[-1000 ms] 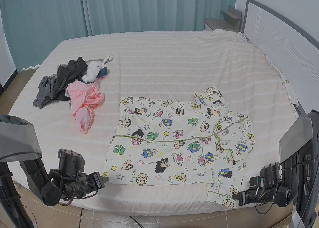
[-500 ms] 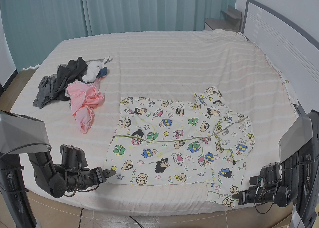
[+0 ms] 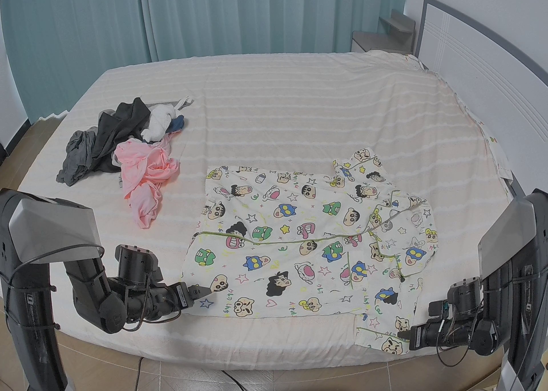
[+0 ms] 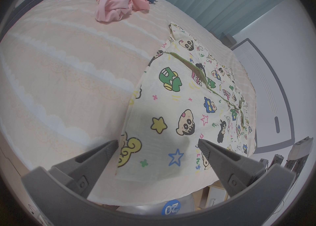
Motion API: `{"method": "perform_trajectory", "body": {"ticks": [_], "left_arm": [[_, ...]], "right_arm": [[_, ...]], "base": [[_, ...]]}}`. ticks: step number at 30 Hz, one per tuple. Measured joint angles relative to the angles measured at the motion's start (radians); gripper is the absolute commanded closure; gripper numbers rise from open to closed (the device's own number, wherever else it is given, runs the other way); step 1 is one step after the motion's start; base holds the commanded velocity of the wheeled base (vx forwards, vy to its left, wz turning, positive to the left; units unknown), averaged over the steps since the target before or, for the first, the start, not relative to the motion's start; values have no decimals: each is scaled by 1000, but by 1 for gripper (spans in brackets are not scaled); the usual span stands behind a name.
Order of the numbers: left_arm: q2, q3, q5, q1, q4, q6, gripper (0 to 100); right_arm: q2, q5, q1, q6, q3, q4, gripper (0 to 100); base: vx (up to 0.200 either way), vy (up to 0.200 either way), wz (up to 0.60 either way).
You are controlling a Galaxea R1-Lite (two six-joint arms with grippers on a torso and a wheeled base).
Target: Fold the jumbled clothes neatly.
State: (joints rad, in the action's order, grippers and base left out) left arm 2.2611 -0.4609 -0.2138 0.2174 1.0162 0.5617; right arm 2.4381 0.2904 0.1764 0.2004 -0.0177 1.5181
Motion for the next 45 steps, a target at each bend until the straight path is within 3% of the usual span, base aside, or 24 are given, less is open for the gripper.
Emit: {"method": "perform_trajectory", "body": {"ticks": [11, 12, 32, 45], "left_arm": [[29, -42, 11, 29, 0, -3, 0], [30, -44, 11, 31, 0, -3, 100], [22, 6, 43, 33, -3, -5, 100], [-19, 102, 46, 49, 0, -10, 100]], "right_arm": [[4, 0, 0, -1, 0, 0, 100], [4, 0, 0, -1, 0, 0, 100], [6, -2, -5, -3, 0, 0, 100], [-48, -1, -3, -50, 0, -164, 100]], "base": [[0, 0, 0], [0, 0, 0], [0, 0, 0], [0, 0, 0]]}}
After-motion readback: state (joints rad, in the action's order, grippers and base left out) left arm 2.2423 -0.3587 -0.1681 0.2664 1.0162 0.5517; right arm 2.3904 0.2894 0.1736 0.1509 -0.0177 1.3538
